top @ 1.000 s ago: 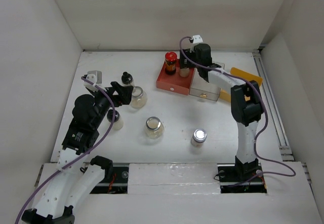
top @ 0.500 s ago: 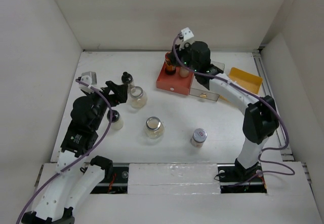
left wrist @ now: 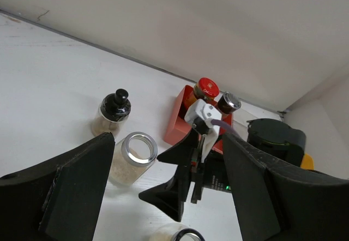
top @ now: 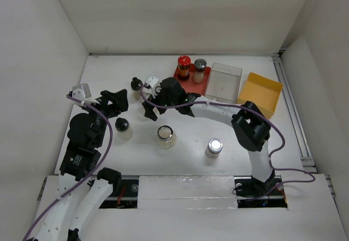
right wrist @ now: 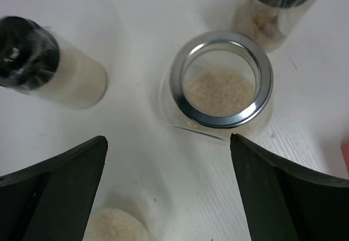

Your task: Organize the condiment bottles

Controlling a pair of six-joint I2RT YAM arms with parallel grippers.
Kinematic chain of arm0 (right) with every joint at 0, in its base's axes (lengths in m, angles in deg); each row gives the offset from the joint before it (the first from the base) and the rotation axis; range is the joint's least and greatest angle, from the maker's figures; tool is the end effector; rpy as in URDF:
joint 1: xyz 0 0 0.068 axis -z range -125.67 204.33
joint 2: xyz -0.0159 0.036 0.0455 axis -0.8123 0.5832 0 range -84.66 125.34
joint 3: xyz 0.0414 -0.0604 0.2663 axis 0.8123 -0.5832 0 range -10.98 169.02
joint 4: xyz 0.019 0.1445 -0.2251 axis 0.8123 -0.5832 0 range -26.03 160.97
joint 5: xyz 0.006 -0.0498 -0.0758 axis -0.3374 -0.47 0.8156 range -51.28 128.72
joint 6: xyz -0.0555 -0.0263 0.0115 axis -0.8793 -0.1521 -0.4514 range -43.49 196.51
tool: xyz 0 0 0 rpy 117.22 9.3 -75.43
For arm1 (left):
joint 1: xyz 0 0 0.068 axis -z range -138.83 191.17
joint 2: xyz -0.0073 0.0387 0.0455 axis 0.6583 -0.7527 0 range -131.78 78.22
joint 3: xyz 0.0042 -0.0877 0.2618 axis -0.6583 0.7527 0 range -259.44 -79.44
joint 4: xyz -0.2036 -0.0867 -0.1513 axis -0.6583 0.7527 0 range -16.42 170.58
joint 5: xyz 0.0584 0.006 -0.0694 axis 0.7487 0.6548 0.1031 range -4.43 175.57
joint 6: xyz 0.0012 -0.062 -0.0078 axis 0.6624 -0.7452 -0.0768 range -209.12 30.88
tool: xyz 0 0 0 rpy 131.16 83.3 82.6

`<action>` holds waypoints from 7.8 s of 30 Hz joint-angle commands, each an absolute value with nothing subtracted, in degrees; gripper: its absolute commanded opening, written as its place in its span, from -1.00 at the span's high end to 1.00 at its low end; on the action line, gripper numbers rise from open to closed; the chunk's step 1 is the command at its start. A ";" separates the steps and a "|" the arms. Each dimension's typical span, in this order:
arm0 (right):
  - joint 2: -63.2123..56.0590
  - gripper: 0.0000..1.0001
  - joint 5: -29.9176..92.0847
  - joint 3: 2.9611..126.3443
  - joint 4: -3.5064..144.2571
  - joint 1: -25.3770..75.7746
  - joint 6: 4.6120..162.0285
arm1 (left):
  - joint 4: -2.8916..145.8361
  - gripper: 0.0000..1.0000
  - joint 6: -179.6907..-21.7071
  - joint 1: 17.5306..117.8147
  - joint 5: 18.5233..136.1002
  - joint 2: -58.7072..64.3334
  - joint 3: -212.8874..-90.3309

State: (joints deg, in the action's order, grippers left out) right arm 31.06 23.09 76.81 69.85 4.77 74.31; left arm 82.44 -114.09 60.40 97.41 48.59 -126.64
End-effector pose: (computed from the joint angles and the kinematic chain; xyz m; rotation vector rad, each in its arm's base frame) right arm 0.3093 0.3824 0.2312 -1.0931 1.8561 0.7772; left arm 0.1249 -0.0333 0.3973 -0.2441 1.4192 -0.4892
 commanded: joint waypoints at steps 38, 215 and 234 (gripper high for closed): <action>25.23 -0.28 28.27 80.43 80.63 7.12 75.62 | 79.38 -0.54 -113.55 60.16 92.34 46.84 -126.02; 7.37 0.00 28.28 53.90 88.91 23.76 82.31 | 79.90 -0.89 -116.10 60.16 97.35 50.62 -125.58; 1.03 -0.98 25.72 46.58 63.76 -2.45 72.29 | 80.43 -0.97 -116.10 60.16 95.59 49.57 -125.58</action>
State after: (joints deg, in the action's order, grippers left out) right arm -1.17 26.04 46.14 64.05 -1.77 73.24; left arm 82.42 -116.19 60.40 96.51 50.10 -125.83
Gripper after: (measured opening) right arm 0.992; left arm 0.983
